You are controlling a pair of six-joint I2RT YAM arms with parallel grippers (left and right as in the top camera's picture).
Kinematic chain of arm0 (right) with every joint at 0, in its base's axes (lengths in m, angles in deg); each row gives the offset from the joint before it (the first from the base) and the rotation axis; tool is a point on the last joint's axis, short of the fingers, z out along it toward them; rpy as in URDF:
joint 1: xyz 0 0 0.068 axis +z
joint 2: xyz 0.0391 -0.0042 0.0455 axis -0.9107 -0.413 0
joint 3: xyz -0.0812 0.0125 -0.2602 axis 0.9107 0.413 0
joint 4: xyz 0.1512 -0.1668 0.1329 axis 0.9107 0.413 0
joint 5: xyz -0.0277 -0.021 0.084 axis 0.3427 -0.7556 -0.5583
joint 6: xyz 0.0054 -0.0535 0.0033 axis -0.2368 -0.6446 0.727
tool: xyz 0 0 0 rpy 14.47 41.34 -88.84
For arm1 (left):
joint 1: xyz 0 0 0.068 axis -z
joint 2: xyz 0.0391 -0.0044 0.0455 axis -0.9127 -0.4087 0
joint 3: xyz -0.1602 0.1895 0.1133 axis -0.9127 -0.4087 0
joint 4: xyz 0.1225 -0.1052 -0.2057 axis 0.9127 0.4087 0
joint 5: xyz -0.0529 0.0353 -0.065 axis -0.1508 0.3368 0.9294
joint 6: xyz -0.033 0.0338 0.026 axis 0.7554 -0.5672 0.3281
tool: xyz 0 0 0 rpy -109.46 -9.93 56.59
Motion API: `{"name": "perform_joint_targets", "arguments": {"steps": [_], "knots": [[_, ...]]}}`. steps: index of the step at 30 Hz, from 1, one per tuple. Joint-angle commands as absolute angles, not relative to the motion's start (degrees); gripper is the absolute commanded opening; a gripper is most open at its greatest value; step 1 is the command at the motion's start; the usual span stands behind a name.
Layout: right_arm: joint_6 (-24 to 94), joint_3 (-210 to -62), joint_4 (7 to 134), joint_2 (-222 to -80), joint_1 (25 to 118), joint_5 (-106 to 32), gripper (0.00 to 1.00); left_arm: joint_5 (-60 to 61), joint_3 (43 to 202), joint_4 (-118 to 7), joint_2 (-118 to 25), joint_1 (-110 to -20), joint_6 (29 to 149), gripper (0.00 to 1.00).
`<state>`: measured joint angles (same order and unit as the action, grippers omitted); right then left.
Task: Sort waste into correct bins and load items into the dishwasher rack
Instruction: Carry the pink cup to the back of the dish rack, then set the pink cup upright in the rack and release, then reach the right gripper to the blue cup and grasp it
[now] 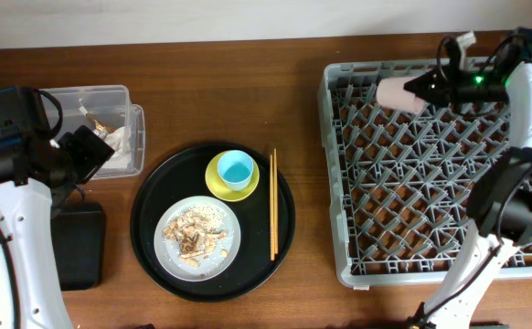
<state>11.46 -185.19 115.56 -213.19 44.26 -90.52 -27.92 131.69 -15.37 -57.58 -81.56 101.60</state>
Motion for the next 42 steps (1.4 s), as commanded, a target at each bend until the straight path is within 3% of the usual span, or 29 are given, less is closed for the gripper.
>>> {"name": "perform_joint_targets", "arguments": {"steps": [1, 10, 19, 27, 38, 42], "knots": [[14.5, -184.8, 116.7, -216.4, 42.6, -92.5, 0.04, -28.1, 131.9, -15.3, -57.6, -81.7, 101.9, 0.99], [14.3, -184.8, 122.0, -216.9, 39.9, -89.1, 0.05, -28.1, 131.9, -15.3, -57.6, -81.7, 101.9, 0.99], [14.3, -184.9, 122.7, -216.9, 37.4, -75.4, 0.16, -28.1, 131.9, -15.3, -57.6, -81.7, 101.9, 0.99], [14.3, -187.1, 126.1, -215.0, 32.4, -75.0, 0.16, -28.1, 131.9, -15.3, -57.6, -81.7, 101.9, 0.99], [14.3, -191.0, 133.3, -199.7, 29.3, -69.8, 0.16, -28.1, 131.9, -15.3, -57.6, -81.7, 101.9, 0.99], [14.2, -191.0, 134.3, -190.6, 35.4, -69.0, 0.25, -28.1, 131.9, -15.3, -57.6, -81.7, 101.9, 0.99]]}}
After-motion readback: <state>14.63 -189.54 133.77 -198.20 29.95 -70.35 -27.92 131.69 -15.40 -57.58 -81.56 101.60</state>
